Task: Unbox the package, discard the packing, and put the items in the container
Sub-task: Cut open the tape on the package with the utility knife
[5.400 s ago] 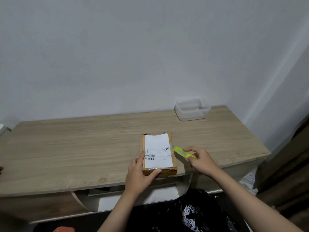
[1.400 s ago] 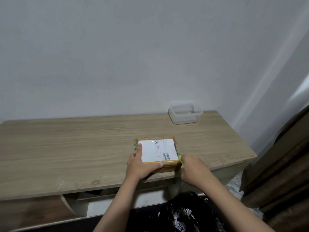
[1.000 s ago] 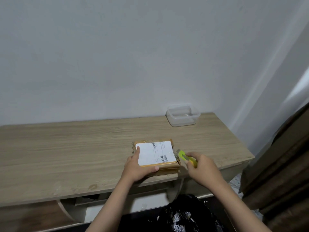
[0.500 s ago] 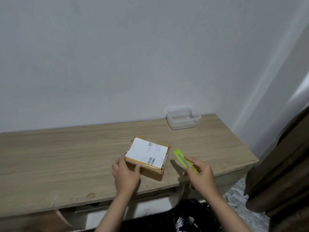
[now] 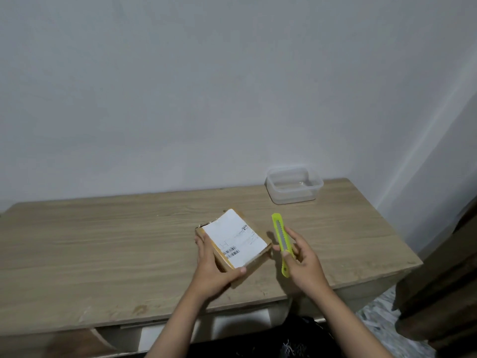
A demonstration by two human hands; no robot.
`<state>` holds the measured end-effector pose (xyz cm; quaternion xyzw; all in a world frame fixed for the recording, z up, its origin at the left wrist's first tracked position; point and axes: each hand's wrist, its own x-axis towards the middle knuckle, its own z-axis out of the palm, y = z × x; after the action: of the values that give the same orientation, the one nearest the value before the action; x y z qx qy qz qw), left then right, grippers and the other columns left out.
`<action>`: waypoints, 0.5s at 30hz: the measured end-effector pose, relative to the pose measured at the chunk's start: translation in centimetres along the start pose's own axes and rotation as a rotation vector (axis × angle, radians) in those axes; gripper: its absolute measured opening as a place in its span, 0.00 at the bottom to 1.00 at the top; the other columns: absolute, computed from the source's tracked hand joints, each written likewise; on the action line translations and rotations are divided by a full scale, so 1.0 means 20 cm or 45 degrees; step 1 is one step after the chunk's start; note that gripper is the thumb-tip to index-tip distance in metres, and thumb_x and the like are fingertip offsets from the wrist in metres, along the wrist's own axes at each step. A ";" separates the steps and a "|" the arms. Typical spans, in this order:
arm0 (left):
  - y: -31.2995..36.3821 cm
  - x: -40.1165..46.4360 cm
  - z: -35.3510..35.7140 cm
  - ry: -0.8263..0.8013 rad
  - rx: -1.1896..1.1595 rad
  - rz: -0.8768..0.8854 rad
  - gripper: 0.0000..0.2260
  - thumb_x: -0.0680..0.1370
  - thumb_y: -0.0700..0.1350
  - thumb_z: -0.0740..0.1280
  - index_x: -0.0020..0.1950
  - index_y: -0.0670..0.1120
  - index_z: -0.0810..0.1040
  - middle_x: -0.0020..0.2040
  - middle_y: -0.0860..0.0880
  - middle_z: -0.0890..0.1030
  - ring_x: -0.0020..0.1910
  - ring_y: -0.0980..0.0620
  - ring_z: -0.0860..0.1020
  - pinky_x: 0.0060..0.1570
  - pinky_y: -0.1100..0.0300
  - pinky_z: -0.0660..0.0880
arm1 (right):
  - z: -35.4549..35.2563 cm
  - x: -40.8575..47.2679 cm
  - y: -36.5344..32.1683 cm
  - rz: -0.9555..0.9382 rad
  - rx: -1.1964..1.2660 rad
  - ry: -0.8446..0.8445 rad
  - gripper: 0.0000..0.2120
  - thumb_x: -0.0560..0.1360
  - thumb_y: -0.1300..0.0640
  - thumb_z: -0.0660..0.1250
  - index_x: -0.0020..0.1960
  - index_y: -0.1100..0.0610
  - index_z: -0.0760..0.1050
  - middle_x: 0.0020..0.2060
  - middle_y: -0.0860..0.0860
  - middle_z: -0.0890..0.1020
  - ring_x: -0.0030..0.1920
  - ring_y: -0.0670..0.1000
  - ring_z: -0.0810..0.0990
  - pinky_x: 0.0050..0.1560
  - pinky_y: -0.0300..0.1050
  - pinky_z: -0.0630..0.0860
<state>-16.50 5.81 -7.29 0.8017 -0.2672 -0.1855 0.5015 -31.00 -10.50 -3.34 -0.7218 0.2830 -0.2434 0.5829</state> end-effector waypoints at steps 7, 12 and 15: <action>-0.06 0.08 -0.23 -0.169 -0.043 -0.030 0.36 0.61 0.50 0.76 0.68 0.52 0.68 0.74 0.45 0.63 0.73 0.55 0.59 0.68 0.69 0.54 | 0.00 0.36 0.05 0.128 -0.117 -0.029 0.28 0.72 0.69 0.67 0.69 0.53 0.67 0.45 0.55 0.79 0.42 0.50 0.80 0.47 0.43 0.79; -0.06 0.09 -0.27 -0.087 0.051 -0.051 0.21 0.70 0.41 0.72 0.58 0.59 0.74 0.67 0.50 0.72 0.65 0.64 0.67 0.65 0.72 0.60 | 0.08 0.65 0.11 0.232 -0.222 -0.066 0.29 0.70 0.67 0.70 0.69 0.54 0.68 0.45 0.56 0.80 0.48 0.54 0.80 0.49 0.46 0.77; -0.05 0.10 -0.27 -0.042 0.179 -0.013 0.20 0.70 0.44 0.67 0.61 0.59 0.72 0.65 0.53 0.74 0.67 0.59 0.68 0.64 0.75 0.60 | 0.13 0.80 0.15 0.169 -0.332 -0.103 0.27 0.70 0.66 0.70 0.68 0.58 0.69 0.35 0.46 0.73 0.42 0.50 0.75 0.45 0.42 0.72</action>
<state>-11.57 8.67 -5.95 0.8330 -0.2838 -0.1820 0.4386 -18.12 -20.20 -6.35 -0.7801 0.3357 -0.1363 0.5100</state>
